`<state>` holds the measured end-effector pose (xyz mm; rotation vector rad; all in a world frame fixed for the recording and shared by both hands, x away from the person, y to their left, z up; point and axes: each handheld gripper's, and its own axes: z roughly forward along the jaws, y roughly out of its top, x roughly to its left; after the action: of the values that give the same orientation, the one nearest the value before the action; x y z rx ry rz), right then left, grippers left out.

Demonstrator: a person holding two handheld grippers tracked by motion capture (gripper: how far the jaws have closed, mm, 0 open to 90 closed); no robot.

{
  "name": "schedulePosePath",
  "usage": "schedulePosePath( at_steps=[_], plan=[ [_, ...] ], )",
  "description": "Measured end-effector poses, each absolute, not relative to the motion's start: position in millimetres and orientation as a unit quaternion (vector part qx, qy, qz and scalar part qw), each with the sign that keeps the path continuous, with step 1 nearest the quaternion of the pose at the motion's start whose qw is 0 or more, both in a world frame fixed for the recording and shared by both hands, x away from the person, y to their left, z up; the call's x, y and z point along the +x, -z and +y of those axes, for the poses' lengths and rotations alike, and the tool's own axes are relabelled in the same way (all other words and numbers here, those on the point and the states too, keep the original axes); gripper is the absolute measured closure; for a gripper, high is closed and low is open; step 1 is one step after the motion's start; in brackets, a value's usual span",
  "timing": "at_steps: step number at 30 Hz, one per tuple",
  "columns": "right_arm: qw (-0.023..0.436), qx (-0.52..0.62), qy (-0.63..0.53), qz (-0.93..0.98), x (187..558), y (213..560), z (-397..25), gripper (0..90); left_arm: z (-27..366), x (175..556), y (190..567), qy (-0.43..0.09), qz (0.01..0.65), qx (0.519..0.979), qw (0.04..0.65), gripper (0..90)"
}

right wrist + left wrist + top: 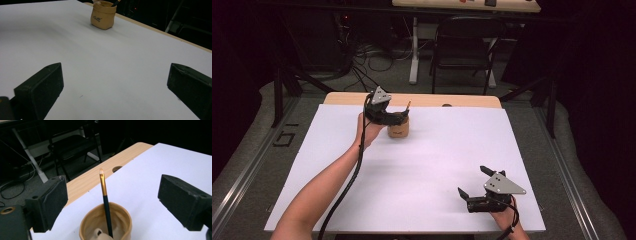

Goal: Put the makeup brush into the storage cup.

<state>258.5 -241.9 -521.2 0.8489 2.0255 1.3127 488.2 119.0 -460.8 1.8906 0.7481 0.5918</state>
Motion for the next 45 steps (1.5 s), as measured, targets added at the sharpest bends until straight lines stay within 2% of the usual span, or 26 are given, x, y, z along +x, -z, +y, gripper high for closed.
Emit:
schedulePosePath(
  at_steps=[19, 45],
  plan=[
    [0.286, 0.320, -0.492, 0.757, 258, 521, -243, 0.1, 138, 455, 453, -0.229, 0.302, 0.786, 0.488, 2.3],
    [0.285, 0.320, -0.492, 0.758, 259, 521, -242, 0.1, 187, 412, 452, -0.230, 0.323, 0.772, 0.497, 0.1]
  ],
)
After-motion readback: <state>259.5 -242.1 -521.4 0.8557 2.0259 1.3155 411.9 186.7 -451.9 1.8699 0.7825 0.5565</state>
